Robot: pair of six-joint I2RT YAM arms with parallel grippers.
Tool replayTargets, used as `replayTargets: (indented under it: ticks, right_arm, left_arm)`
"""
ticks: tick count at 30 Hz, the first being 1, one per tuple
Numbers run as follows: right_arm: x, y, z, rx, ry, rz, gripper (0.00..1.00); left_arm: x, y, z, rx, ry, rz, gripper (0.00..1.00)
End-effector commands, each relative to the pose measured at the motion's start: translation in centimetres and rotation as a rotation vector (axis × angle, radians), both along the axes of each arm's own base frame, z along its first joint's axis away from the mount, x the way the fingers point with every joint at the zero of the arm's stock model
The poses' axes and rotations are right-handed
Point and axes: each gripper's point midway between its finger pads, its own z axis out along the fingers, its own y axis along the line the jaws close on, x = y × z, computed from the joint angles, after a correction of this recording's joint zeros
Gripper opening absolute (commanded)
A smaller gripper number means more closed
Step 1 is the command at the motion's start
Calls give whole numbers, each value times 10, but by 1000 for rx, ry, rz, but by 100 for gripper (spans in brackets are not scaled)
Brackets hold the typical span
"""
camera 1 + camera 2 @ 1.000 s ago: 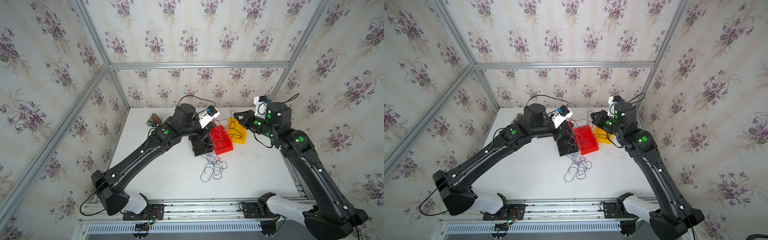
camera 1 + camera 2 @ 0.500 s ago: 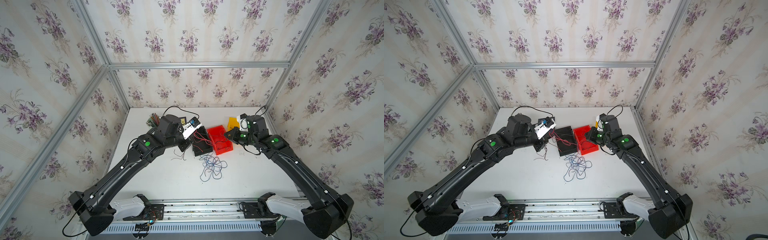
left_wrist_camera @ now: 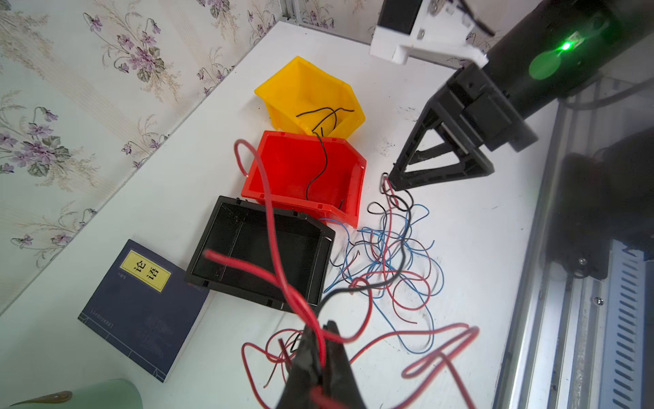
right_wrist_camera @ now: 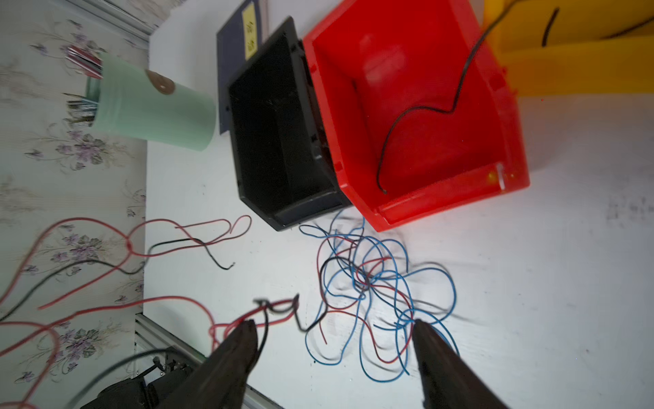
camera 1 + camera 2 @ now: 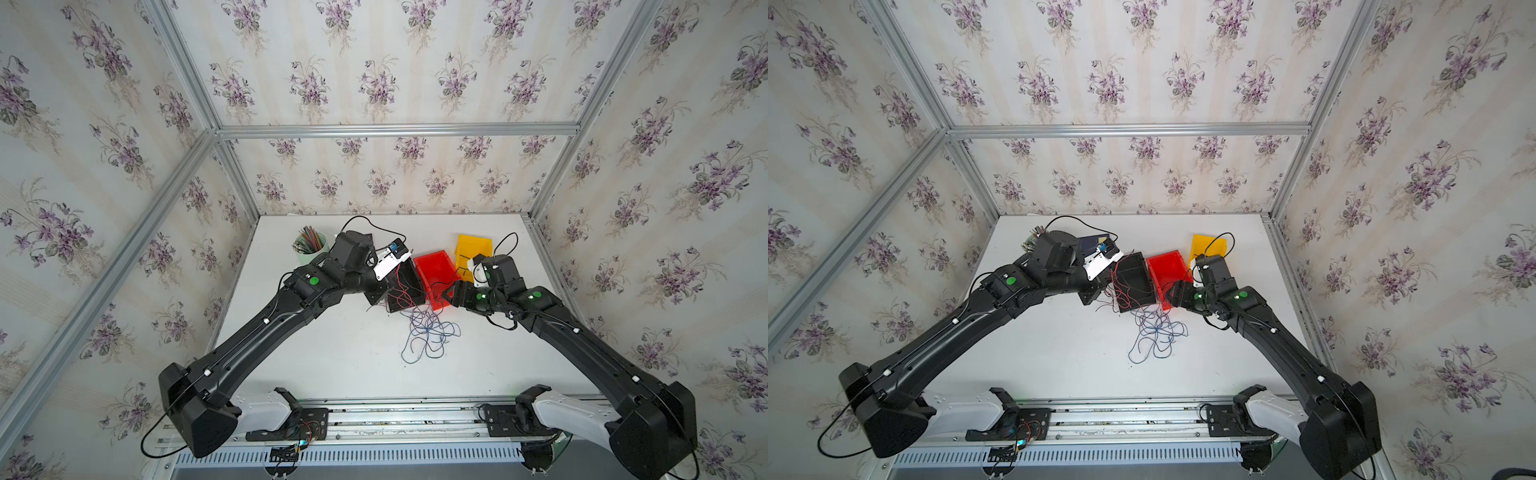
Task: Untangle and sort cables by color
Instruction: Untie the cable.
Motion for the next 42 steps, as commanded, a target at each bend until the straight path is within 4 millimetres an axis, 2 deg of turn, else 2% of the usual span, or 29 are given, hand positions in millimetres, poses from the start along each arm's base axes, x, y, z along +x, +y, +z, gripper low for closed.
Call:
replayTargets:
  ticks: [1,3,6,11,15,20,26,35,42]
  right_arm:
    - [9,3,31,-15,-152,67,79]
    - [10,10,47,-10,-220,131,80]
    - [6,20,60,18,-276,219,80]
    - [-13,52,81,162,-405,454,76]
    - [-21,62,90,173,-583,591,75]
    - [-26,71,96,183,-720,709,74]
    - [-23,83,95,154,-754,800,72]
    - [-30,96,84,172,-729,880,67]
    - [-24,100,72,162,-700,889,55]
  left_arm:
    - [0,-9,9,-31,-21,-44,4]
    - [1,-10,10,-27,-26,-54,4]
    - [2,-12,10,-19,-26,-66,4]
    - [-2,-15,9,-8,-19,-104,4]
    - [-7,-13,9,-6,-7,-129,4]
    - [-12,-13,12,-12,-1,-152,4]
    - [-13,-14,13,-14,2,-161,5]
    - [-10,-18,15,-22,10,-162,5]
    - [-9,-21,18,-34,15,-165,5]
